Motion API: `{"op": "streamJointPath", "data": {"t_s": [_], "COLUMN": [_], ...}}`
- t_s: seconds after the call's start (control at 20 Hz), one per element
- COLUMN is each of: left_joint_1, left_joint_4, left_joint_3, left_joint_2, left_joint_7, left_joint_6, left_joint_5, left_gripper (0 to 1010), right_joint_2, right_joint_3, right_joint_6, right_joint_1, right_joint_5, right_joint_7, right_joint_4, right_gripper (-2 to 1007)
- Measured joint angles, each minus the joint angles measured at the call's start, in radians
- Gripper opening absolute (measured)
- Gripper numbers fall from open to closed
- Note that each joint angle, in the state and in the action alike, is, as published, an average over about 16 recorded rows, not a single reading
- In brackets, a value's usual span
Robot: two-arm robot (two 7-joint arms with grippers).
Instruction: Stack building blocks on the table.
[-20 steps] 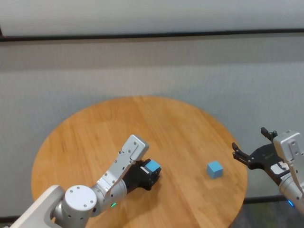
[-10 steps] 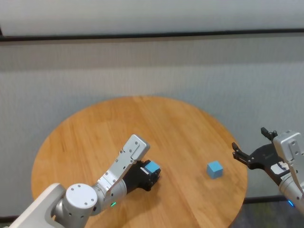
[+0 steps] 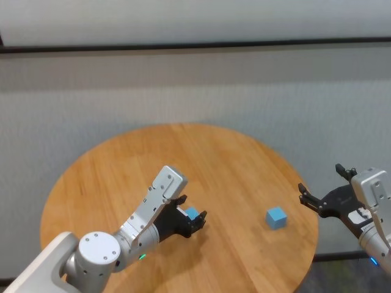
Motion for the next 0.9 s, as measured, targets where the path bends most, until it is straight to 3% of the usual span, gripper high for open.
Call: {"op": "streamJointPath", "data": {"t_s": [0.25,0.5,0.9], "left_joint_1": [0.025,0.071,0.154], "left_joint_4": [-0.075,-0.194,-0.377], "left_joint_3": [-0.018,-0.046,-0.098], "left_joint_2": [0.025,0.073,0.161], "left_joint_7": [0.004,0.001,-0.009], "left_joint_6": [0.011,0.029,0.049], "left_joint_5": [-0.007,-0.022,-0.055], "left_gripper": [800,923,1001], "right_joint_2": [0.0,0.0,0.0], "right_joint_3": [0.0,0.0,0.0], "right_joint_6": [0.0,0.0,0.0], "right_joint_1": [0.0,0.0,0.0], "right_joint_5": [0.0,0.0,0.0], "right_joint_7": [0.0,0.0,0.0], "right_joint_4": [0.0,0.0,0.0], "right_gripper": [1005,1005,1005]}}
